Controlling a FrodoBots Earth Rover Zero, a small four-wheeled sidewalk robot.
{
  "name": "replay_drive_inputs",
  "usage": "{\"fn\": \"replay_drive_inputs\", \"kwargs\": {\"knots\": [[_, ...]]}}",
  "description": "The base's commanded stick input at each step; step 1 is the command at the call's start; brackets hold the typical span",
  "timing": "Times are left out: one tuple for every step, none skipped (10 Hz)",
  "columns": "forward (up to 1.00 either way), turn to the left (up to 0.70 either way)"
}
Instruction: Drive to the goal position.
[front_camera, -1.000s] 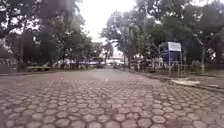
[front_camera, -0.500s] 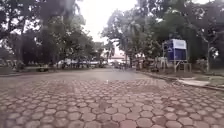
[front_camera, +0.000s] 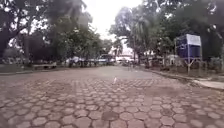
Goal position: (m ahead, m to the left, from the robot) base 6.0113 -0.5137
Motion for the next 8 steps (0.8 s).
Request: {"fn": "replay_drive_inputs", "kwargs": {"knots": [[0.70, 0.00], [0.70, 0.00], [0.70, 0.00], [0.70, 0.00], [0.70, 0.00], [0.70, 0.00], [0.70, 0.00], [0.70, 0.00]]}}
